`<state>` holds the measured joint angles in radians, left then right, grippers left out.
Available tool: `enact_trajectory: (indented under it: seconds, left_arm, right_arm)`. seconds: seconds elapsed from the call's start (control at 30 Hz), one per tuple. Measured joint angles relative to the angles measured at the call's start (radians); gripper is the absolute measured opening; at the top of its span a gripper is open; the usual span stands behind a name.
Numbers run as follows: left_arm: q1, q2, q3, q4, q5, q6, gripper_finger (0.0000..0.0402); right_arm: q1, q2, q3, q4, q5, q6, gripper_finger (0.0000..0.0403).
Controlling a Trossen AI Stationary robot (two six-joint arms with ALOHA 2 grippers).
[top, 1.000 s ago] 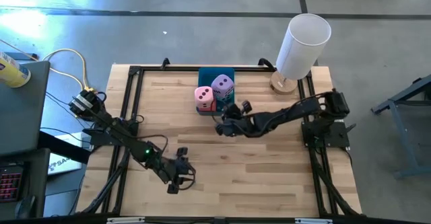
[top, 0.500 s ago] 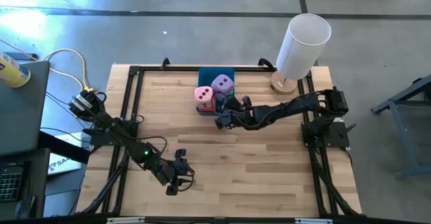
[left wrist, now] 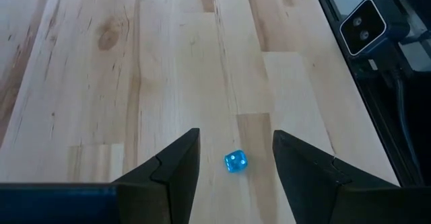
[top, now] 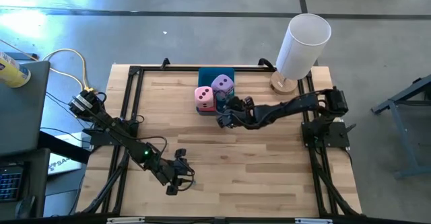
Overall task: Pick & Place Dice
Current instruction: Put the right small light blue die into the blue bin, then put the top small light blue die into the blue bin
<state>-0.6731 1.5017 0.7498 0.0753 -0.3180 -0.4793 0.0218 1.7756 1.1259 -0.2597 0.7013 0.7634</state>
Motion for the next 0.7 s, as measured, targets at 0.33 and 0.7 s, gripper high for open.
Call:
enact_trajectory:
  seconds: [0.33, 0.7]
  left_arm:
    - [0.0, 0.0, 0.0, 0.0, 0.0, 0.0, 0.0179]
    - [0.0, 0.0, 0.0, -0.003, 0.0, -0.005, 0.0179]
  right_arm:
    - [-0.004, 0.029, 0.0, 0.004, -0.033, 0.004, 0.0221]
    - [-0.009, 0.117, 0.002, 0.075, 0.0, -0.008, 0.022]
